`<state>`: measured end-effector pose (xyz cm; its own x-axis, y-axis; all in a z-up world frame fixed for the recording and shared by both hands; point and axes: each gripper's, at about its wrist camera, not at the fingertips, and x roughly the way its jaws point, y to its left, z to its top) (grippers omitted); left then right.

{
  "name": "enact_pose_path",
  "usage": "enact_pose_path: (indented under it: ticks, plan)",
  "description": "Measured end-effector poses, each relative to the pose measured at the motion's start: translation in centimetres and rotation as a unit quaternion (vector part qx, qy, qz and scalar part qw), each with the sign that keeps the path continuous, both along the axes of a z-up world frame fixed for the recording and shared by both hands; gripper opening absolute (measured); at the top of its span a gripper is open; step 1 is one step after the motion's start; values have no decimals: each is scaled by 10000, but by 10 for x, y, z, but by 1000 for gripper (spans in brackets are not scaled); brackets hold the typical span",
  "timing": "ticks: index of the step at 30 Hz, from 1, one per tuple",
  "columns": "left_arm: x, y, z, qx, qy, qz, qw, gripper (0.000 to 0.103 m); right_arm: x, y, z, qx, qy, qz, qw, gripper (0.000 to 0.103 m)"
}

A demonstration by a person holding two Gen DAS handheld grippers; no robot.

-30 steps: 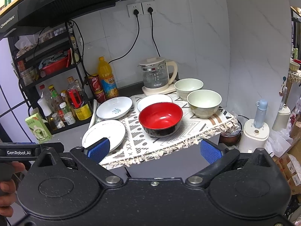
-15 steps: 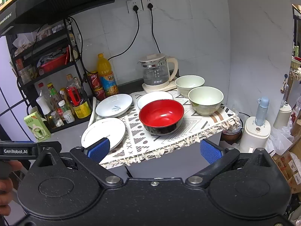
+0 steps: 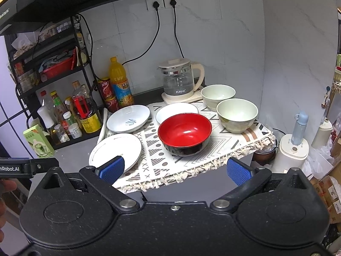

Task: Organize plates and bowls
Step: 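Move both grippers toward the large pale green bowl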

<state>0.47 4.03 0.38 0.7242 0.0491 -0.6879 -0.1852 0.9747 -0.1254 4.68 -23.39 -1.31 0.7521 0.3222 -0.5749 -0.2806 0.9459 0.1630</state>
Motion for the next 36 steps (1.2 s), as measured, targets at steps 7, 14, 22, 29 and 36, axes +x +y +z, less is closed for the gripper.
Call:
enact_pose_path:
  ticks: [7, 14, 22, 29, 36]
  plan:
    - [18, 8, -3, -9, 42, -7, 10000, 102, 13, 8, -7, -17, 73, 22, 10000, 103]
    - [51, 14, -12, -97, 101, -82, 9999, 102, 34, 15, -12, 0, 201, 51, 9998, 103]
    - [109, 30, -22, -187, 155, -123, 9996, 102, 81, 26, -21, 66, 420, 104, 9990, 103]
    - [170, 38, -37, -308, 181, -289, 9989, 101, 128, 34, -31, 110, 409, 53, 9991, 103]
    - [227, 39, -50, -474, 327, -530, 9969, 100, 171, 29, -43, 180, 541, -341, 9978, 102]
